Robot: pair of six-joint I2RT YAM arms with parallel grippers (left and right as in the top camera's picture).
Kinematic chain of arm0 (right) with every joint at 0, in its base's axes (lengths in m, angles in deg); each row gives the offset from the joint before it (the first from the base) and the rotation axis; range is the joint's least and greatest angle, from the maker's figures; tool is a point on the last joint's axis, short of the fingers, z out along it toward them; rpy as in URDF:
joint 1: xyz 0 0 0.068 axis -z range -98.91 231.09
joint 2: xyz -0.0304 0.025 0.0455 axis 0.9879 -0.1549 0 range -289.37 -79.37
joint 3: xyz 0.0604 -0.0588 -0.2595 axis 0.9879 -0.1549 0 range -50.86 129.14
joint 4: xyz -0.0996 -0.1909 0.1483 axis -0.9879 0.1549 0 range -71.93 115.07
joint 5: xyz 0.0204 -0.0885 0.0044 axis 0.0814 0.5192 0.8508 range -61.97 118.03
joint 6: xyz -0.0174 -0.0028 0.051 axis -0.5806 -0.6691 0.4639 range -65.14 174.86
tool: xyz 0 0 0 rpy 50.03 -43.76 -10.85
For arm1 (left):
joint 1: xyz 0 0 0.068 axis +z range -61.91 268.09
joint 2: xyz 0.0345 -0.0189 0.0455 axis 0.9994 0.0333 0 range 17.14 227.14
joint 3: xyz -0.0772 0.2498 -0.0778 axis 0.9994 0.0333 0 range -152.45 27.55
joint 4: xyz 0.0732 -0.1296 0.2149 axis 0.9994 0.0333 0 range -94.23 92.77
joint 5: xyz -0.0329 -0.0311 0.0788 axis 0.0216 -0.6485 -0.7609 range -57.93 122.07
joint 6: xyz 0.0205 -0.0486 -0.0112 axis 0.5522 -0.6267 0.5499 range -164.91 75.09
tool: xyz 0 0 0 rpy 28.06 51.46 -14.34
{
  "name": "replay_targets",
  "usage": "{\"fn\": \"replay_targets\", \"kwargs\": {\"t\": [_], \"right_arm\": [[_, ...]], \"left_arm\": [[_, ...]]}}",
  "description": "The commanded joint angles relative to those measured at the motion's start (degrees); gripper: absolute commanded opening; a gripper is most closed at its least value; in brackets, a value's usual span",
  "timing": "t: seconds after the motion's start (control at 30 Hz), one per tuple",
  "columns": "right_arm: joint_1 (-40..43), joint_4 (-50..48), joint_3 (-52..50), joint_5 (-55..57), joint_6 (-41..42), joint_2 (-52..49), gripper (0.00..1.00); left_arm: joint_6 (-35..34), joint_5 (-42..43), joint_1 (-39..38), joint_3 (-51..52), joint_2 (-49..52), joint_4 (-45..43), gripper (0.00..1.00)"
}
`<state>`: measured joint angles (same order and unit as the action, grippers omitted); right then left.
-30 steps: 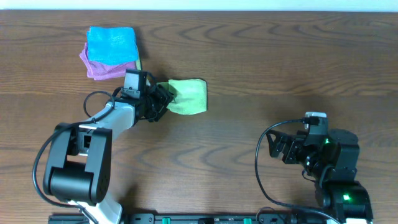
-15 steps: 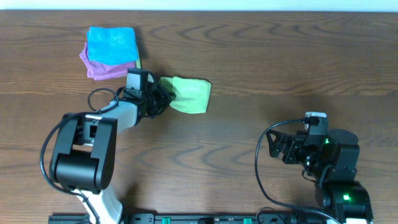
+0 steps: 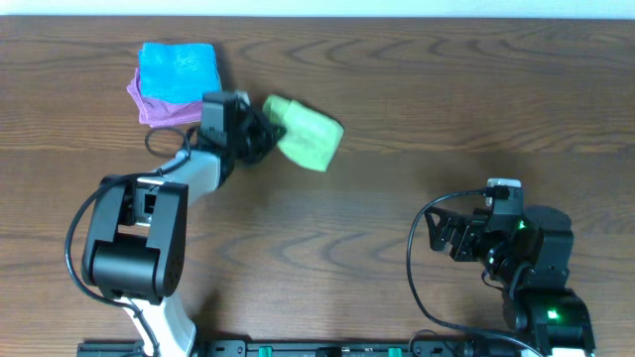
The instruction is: Fold the cloth
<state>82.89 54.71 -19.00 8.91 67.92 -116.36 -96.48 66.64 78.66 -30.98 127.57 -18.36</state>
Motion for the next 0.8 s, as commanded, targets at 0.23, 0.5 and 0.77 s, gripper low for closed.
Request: {"fn": "replay_targets", "kwargs": {"t": [0.23,0.5,0.77], "right_arm": [[0.6,0.1,-0.2,-0.4,0.8,0.2,0.99],[0.6,0.1,-0.2,-0.4,0.8,0.2,0.99],[0.6,0.1,-0.2,-0.4,0.8,0.2,0.99]], "left_arm": [[0.9,1.4,3.7,-23.8,0.3,15.1,0.06],[2.8,1.5,9.4,-33.8,0.3,23.1,0.06],[5.8,1.2,15.0,-36.1,0.3,28.3,0.05]]}}
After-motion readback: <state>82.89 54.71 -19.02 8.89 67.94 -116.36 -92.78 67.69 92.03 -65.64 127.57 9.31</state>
